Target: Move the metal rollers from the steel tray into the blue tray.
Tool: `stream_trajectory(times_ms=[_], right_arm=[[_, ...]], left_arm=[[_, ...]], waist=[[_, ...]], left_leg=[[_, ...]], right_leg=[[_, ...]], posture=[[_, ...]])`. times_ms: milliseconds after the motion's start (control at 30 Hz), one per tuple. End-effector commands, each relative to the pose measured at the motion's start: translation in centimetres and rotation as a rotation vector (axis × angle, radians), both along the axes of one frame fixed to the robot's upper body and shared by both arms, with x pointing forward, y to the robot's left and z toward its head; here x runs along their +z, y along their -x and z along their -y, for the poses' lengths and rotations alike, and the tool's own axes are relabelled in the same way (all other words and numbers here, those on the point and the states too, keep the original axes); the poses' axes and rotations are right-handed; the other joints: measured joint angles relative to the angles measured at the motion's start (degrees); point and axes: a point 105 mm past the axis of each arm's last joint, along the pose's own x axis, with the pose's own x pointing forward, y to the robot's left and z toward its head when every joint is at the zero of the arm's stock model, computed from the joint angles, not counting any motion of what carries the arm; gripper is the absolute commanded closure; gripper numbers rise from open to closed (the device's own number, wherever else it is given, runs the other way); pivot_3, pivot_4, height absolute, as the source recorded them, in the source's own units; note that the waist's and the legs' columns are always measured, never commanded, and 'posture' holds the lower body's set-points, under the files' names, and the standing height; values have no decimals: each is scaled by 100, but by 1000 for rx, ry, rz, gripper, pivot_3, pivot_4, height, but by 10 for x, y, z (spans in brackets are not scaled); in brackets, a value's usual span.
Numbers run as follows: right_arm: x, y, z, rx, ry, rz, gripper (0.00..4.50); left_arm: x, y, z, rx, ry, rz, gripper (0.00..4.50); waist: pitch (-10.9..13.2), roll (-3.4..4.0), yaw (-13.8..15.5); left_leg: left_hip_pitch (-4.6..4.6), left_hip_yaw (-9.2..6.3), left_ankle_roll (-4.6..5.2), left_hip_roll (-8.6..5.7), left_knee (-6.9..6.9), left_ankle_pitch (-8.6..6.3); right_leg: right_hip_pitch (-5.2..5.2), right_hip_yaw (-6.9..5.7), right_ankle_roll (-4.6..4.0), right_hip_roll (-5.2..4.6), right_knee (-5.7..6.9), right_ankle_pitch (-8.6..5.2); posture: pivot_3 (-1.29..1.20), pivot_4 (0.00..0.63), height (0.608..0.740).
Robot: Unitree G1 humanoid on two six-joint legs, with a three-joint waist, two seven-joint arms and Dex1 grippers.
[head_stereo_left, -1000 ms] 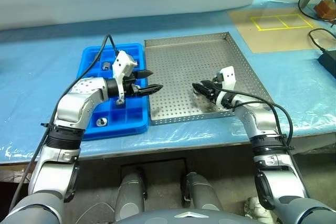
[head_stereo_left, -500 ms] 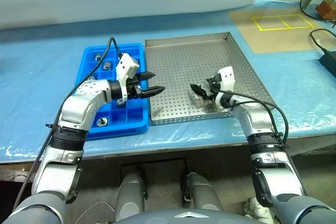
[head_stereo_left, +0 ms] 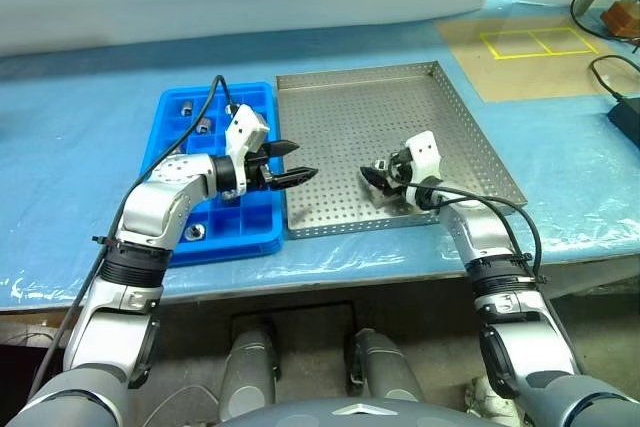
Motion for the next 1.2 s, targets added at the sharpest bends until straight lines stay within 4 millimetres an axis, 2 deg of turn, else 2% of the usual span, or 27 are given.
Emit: stream_trajectory(times_ms=[33, 100, 133, 233, 267, 367, 467, 533, 600, 667, 833, 933, 1033, 1133, 1200], right_arm=[[-6, 0, 1, -3, 23, -14, 1325], [-6, 0, 1, 0, 28, -12, 1997], [-4, 1, -3, 21, 16, -2, 1997], [2, 1, -8, 40, 15, 18, 2744], [3, 0, -7, 30, 23, 22, 2855], [20, 4, -22, 115, -27, 65, 2846], [37, 1, -33, 128, -31, 110, 2846], [54, 4, -48, 189, -61, 144, 2846], [79, 11, -74, 299, -89, 201, 2846], [92, 14, -96, 379, -64, 244, 2846], [104, 30, -139, 589, -40, 273, 2846], [97, 45, -160, 730, 32, 276, 2846], [91, 63, -171, 859, 32, 248, 2846], [88, 66, -176, 905, 20, 213, 2846], [79, 72, -179, 950, 6, 128, 2846]], left_arm=[[14, 1, 1, -11, 4, 57, 630], [15, 0, -1, -8, 3, 59, 630], [16, 0, -2, -5, 1, 62, 630], [18, -2, -7, 7, -13, 78, 630], [19, -2, -10, 14, -18, 86, 630], [26, -3, -23, 45, -31, 111, 630], [31, 1, -36, 70, -44, 129, 630], [34, 6, -44, 82, -55, 141, 630], [35, 6, -62, 153, -84, 160, 630], [33, 4, -83, 227, -125, 165, 630], [41, 16, -109, 299, -156, 181, 630], [33, 29, -116, 304, -206, 162, 630], [27, 45, -116, 277, -243, 142, 630], [27, 55, -114, 271, -240, 130, 630], [23, 63, -110, 264, -235, 111, 630]], waist=[[0, 0, 0], [-1, -1, 0], [-1, -1, -1], [-1, -1, 0], [-1, -1, 0], [0, -1, -6], [1, 1, -14], [2, 2, -11], [3, 3, -13], [4, 4, 3], [3, 1, 137], [4, -1, 219], [4, -5, 354], [5, -6, 491], [4, -7, 543]], left_leg=[[3, 0, 0, 0, 0, 0], [6, 0, 0, 0, 1, 0], [7, 0, 0, 0, 1, 0], [7, 0, 0, 1, 0, 0], [6, 0, 0, 2, 0, 0], [6, 0, 0, 3, -2, 0], [2, 0, -1, 5, -5, 1], [1, 0, -2, 5, -7, 1], [0, 0, -2, 5, -8, 1], [-1, 1, -6, 8, -12, 3], [3, 0, -20, 13, -30, 11], [-4, 0, -21, 9, -43, 12], [-6, -1, -24, 8, -58, 14], [-6, -3, -29, 8, -63, 16], [-2, -5, -34, 9, -64, 19]], right_leg=[[3, 0, 0, 0, 0, 0], [6, 0, 0, 0, 0, 0], [6, 0, 0, 0, 0, 0], [5, 0, 0, 0, 1, 0], [5, 0, 0, 1, 0, 0], [3, 0, 0, 2, 0, 0], [-6, 1, 0, 4, 2, 0], [-8, 1, 0, 3, 2, 0], [-9, 2, -1, 3, 1, 0], [-16, 1, -1, 4, 5, -1], [-17, -3, -5, 4, 3, -3], [-24, -3, -8, 3, -2, -5], [-29, -8, -12, 2, -7, -8], [-29, -11, -12, 2, -6, -8], [-28, -12, -12, 2, -2, -8]], posture=[[-233, 150, 740], [-232, 150, 740], [-231, 150, 740], [-227, 150, 740], [-226, 150, 740], [-217, 150, 740], [-190, 150, 740], [-169, 150, 740], [-133, 150, 740], [-91, 150, 740], [24, 150, 740], [80, 150, 740], [133, 150, 740], [180, 150, 740], [213, 150, 740]])
